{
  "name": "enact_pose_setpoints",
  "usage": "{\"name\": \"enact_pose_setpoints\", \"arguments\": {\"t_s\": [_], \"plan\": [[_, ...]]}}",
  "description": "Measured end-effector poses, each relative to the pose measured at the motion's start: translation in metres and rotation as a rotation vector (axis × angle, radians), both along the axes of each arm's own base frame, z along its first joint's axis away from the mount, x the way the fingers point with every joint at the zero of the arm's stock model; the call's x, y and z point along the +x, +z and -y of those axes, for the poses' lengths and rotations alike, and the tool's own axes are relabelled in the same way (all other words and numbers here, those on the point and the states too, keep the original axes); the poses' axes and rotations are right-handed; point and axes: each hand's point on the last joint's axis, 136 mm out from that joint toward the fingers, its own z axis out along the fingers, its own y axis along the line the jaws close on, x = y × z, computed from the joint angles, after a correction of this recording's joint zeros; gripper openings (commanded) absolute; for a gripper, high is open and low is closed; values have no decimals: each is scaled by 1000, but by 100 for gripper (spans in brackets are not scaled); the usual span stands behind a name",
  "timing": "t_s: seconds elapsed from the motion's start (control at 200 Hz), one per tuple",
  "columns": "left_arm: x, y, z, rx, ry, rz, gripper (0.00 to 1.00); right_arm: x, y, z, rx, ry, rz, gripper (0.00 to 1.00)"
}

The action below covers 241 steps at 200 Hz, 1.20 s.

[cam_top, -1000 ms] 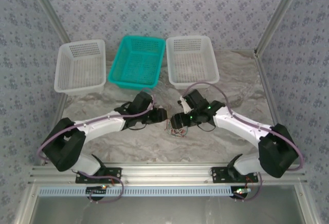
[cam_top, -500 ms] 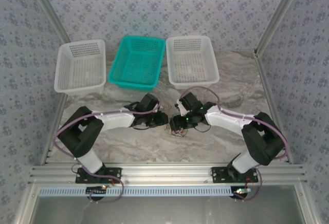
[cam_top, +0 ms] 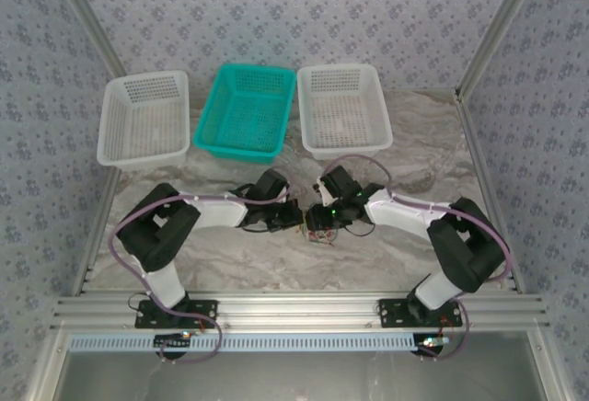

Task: Untangle the cables
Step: Untie the cable from multiple cables.

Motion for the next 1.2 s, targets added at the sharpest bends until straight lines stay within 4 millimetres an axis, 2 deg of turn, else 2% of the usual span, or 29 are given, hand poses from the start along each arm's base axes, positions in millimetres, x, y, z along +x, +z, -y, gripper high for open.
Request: {"name": "enact_pose_setpoints", "arguments": {"t_s": [0.06, 0.085, 0.13, 0.2, 0.28, 0.395, 0.485, 0.59, 0.774, 0.834, 0.914, 1.054, 1.134, 1.204], "plan": [[1, 5, 0, -4, -3, 13, 0, 3, -4, 4, -25, -23, 4, 5], [1, 9, -1, -3, -6, 24, 0, 5, -6, 7, -35, -35, 10, 0], [2, 19, -3, -1, -12, 48, 0, 8, -7, 11, -43, -71, 17, 0], [7, 48, -8, -8, -16, 112, 0, 13, -6, 23, -46, -125, 43, 0], [21, 96, -22, -35, 9, 218, 0, 20, -2, 46, -42, -219, 67, 1], [43, 170, -56, -68, 84, 385, 0, 30, -1, 81, -43, -348, 71, 4], [47, 208, -75, -69, 113, 479, 0, 34, -2, 89, -44, -374, 69, 9], [43, 221, -78, -60, 88, 507, 0, 29, 1, 81, -41, -334, 82, 10], [35, 205, -84, 4, 63, 474, 0, 29, 27, 70, 2, -295, 142, 8], [34, 207, -90, 21, 71, 486, 0, 31, 36, 69, 20, -297, 165, 18], [31, 217, -100, 29, 90, 514, 0, 33, 43, 68, 29, -288, 184, 50], [29, 237, -111, 15, 124, 559, 0, 33, 45, 65, 29, -259, 191, 61], [31, 247, -107, -5, 107, 576, 0, 33, 58, 63, 51, -233, 230, 80], [33, 254, -100, -23, 83, 578, 0, 36, 84, 60, 88, -199, 322, 97]]}}
